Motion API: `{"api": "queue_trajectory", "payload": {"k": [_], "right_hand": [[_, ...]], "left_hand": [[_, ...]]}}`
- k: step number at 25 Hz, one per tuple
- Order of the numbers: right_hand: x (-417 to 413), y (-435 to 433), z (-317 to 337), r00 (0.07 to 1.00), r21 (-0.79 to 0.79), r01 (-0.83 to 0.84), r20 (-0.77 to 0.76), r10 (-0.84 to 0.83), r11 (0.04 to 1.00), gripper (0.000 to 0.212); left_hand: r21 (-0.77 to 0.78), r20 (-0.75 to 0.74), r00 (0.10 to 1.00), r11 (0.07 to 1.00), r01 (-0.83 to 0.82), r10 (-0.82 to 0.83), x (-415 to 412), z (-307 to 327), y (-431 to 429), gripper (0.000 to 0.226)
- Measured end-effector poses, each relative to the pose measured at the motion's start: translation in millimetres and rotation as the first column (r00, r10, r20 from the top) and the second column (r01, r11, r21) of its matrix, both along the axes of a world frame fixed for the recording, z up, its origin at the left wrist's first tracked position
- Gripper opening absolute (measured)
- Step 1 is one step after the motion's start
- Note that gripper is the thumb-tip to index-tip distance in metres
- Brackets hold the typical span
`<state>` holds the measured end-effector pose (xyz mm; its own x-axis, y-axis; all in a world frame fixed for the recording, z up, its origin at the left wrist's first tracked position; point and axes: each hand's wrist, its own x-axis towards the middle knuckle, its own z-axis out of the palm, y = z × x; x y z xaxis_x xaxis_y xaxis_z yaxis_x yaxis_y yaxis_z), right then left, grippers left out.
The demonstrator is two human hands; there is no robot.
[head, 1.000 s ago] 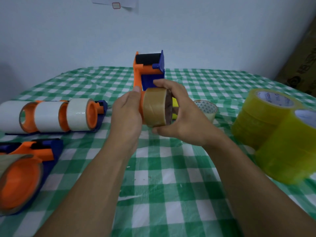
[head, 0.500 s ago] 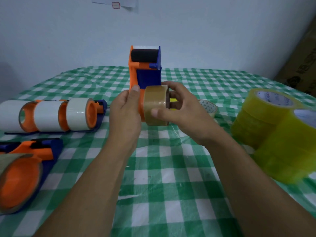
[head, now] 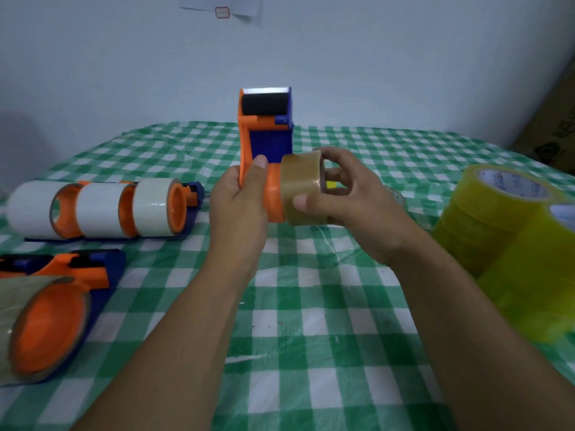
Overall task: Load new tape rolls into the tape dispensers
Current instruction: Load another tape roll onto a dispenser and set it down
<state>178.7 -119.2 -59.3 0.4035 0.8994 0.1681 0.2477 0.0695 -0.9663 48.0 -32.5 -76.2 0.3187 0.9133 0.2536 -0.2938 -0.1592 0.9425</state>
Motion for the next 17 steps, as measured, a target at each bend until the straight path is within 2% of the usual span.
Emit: {"api": "queue_trajectory", "payload": {"k": [3, 5, 7, 9, 12, 15, 17], "right_hand": [[8.0, -2.8, 4.5, 0.997, 0.138, 0.037, -0.066, -0.028, 0.990, 0.081], [17.1, -4.2, 8.2, 0.987, 0.122, 0.123, -0.123, -0.108, 0.985, 0.080], [28.8, -4.3, 10.4, 0.961, 0.039, 0.258, -0.117, -0.252, 0.965, 0.079], [43.2, -2.8, 8.7, 0.901, -0.026, 0.430, -0.050, -0.431, 0.902, 0.082], [65.3, 2.5, 1.6, 0.809, -0.038, 0.588, 0.053, -0.586, 0.808, 0.080], [84.8, 8.2, -3.2, 0.756, -0.117, 0.653, 0.165, -0.634, 0.748, 0.098], [92.7, 10.1, -4.4, 0.748, -0.178, 0.660, 0.242, -0.617, 0.730, 0.101]], "left_hand": [[-0.014, 0.051, 0.998, 0.999, 0.036, -0.035, -2.1, 2.0, -2.9, 0.032], [0.000, 0.072, 0.994, 0.997, 0.079, -0.079, -1.7, 2.8, -6.1, 0.032], [0.014, 0.088, 0.989, 0.993, 0.119, -0.119, -2.0, 2.7, -7.6, 0.022], [0.045, 0.098, 0.978, 0.982, 0.183, -0.186, -1.7, 2.4, -9.3, 0.014], [0.079, 0.096, 0.950, 0.953, 0.291, -0.298, -0.3, 0.5, -13.5, 0.017], [0.076, 0.081, 0.938, 0.940, 0.332, -0.337, 1.6, -1.1, -15.6, 0.022], [0.065, 0.082, 0.935, 0.938, 0.340, -0.345, 2.2, -1.5, -15.8, 0.021]]}}
